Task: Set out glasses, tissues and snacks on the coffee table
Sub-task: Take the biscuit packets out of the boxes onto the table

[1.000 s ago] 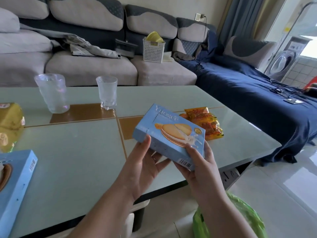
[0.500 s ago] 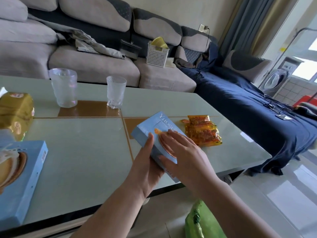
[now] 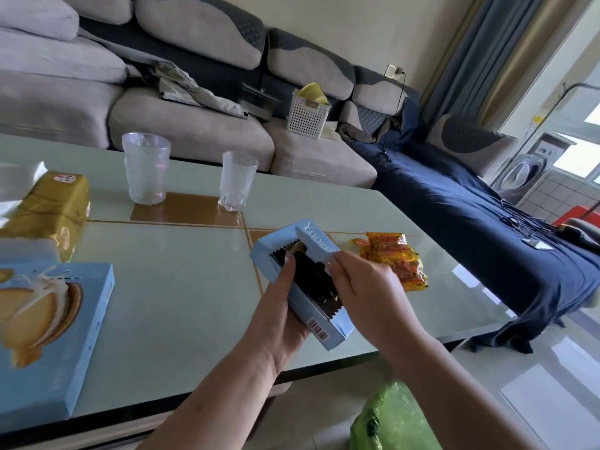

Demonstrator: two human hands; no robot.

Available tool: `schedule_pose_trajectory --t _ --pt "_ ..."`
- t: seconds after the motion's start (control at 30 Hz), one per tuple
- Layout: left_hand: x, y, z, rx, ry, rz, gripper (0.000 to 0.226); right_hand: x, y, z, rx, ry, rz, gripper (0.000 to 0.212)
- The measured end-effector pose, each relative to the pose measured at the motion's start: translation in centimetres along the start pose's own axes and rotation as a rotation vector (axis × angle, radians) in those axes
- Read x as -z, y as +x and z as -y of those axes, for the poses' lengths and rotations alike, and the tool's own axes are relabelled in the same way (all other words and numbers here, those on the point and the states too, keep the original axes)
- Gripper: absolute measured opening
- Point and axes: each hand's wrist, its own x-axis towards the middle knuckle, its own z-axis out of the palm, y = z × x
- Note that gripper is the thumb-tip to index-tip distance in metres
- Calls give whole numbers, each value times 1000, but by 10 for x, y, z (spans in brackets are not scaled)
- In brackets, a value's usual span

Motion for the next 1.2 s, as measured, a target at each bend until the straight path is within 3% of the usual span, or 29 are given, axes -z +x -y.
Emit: schedule_pose_trajectory --t 0.2,0.37,0.43,0.57,0.63,0.77,0.9,0.97,1.0,1.1,1.2 --pt "1 -2 -6 -15 85 7 43 18 13 -20 -96 138 -174 16" --pt "0 -6 -11 17 67 16 51 30 18 -41 -221 130 -129 41" --pt "0 -7 -12 28 72 33 47 34 20 -46 -387 308 -81 40" --pt "-1 -9 -17 34 128 46 36 40 18 -56 -667 921 146 10" --pt "-3 -9 -20 46 165 48 35 40 14 -57 -769 1152 250 16" --pt "-2 -8 -23 63 255 35 43 33 3 -57 -840 1353 380 42" --pt "-2 -6 -27 92 316 21 43 17 -4 -60 -826 1442 391 85" --pt "0 -3 -30 113 367 16 44 9 -6 -61 -794 1442 357 91" --pt "1 -2 -30 111 403 -5 47 5 -8 -61 -778 1458 336 85" --pt "7 5 -29 -62 618 -158 69 -4 -13 -56 -735 1502 212 42" --pt "14 9 -27 -420 1070 -267 63 -17 -19 -57 -711 1502 102 48"
